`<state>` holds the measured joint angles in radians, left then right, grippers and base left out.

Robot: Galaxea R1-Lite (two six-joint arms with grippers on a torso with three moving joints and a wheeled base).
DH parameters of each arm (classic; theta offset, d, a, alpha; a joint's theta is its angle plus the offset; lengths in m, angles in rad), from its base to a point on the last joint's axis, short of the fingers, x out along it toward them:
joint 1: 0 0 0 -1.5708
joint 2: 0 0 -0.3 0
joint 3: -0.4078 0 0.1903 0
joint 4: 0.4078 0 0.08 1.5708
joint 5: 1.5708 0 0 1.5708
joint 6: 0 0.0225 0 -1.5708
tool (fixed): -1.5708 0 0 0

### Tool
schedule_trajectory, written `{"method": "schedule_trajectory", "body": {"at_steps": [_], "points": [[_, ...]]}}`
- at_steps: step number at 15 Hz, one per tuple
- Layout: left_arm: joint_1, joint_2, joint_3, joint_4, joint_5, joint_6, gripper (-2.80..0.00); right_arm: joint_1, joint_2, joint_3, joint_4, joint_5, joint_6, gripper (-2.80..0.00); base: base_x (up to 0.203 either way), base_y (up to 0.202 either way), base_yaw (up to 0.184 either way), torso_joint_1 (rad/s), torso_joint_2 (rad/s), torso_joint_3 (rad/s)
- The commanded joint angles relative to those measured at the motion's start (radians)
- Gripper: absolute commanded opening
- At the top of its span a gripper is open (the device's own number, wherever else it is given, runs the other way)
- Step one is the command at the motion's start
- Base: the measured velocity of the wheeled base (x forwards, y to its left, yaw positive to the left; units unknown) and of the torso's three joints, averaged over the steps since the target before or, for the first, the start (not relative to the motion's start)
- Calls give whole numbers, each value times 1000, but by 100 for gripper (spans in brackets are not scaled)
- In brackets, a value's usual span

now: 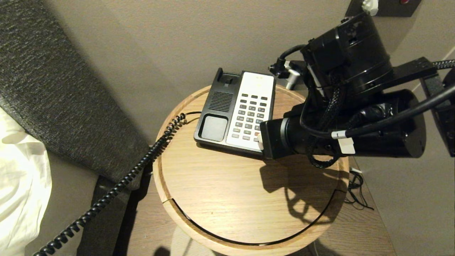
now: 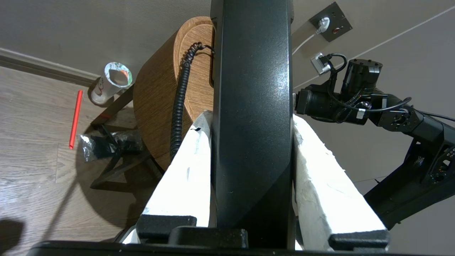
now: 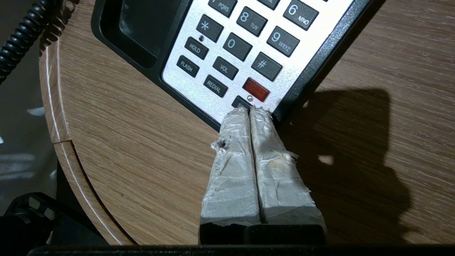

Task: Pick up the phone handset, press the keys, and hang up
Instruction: Dial the number

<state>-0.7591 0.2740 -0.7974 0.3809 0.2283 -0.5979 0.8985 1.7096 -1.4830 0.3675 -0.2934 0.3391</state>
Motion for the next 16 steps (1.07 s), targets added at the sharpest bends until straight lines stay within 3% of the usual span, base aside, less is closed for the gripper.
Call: {"method": "schedule_trajectory", "body": {"at_steps": [1, 16], "points": [[0, -1, 1, 1, 0, -3, -280, -3, 4, -2, -4, -3, 1, -280, 0, 0, 0, 0, 0, 0], [0, -9, 9, 4, 2, -5, -280, -13, 29, 13, -7, -1, -4, -280, 0, 0, 0, 0, 0, 0]]}}
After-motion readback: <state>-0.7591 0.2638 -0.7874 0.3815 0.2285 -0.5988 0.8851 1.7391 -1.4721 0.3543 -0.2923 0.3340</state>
